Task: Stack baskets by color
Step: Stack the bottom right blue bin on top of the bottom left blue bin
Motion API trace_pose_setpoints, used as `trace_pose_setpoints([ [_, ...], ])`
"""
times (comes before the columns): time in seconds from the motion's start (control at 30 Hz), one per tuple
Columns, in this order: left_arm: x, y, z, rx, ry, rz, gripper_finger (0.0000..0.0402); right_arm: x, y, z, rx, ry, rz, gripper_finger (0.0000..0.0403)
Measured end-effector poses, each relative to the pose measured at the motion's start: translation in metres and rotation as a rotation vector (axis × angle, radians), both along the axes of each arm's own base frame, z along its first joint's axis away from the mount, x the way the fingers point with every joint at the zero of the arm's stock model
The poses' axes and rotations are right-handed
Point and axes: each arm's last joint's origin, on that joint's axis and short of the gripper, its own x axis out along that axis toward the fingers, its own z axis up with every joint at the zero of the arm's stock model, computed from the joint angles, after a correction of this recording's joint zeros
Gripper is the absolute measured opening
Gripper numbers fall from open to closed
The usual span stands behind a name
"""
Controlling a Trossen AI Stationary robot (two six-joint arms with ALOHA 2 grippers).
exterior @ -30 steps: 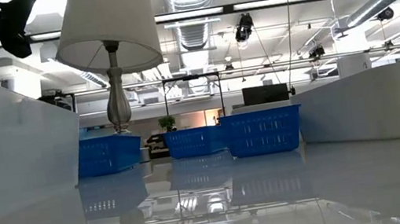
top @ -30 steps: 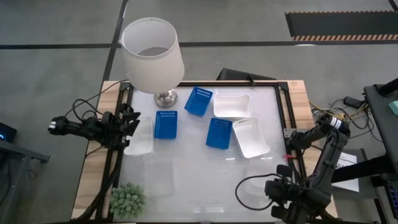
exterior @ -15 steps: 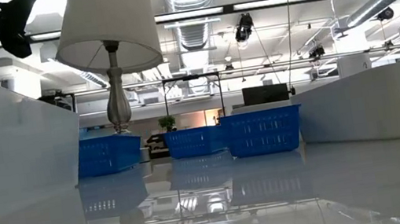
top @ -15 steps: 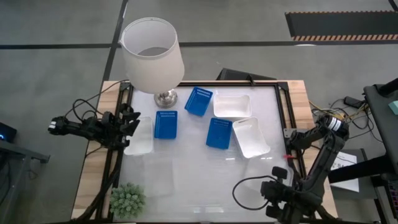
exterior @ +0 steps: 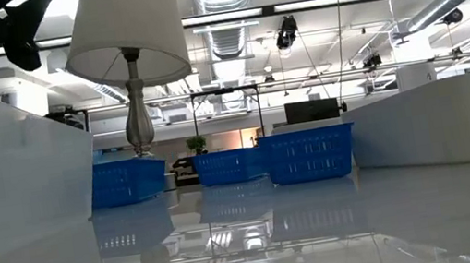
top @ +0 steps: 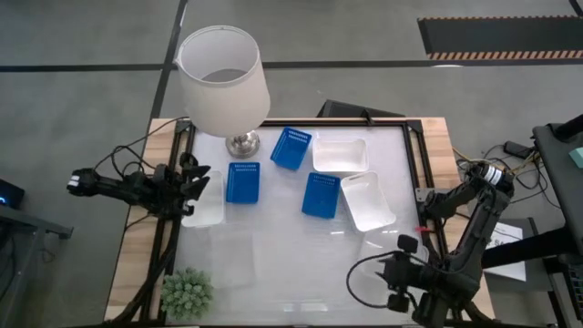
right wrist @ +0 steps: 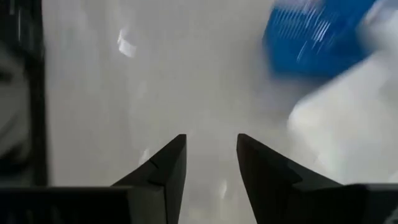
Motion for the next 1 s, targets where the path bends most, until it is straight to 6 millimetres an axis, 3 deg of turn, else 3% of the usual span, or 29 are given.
trace_pose_setpoints([
  [0.13, 0.008, -0.002, 0.002, -0.010, 0.055, -0.007, 0.0143, 0.002, -0.002, 0.000, -0.157, -0.092, 0.086, 0.0127],
  [0.3, 0.021, -0.004, 0.005, -0.033, 0.095, -0.023, 0.0143, 0.002, -0.010, -0.014, -0.325, -0.151, 0.141, 0.0102],
  [0.6, 0.053, -0.010, 0.006, -0.104, 0.153, -0.035, 0.0143, 0.006, -0.035, -0.042, -0.393, -0.149, 0.167, 0.0056],
  [0.77, 0.082, -0.017, 0.013, -0.111, 0.230, -0.037, 0.0143, 0.008, -0.052, -0.040, -0.378, -0.213, 0.236, 0.0042],
  [1.0, 0.127, -0.028, 0.025, -0.124, 0.282, -0.048, 0.0143, 0.000, -0.077, -0.023, -0.398, -0.366, 0.350, 0.0038],
])
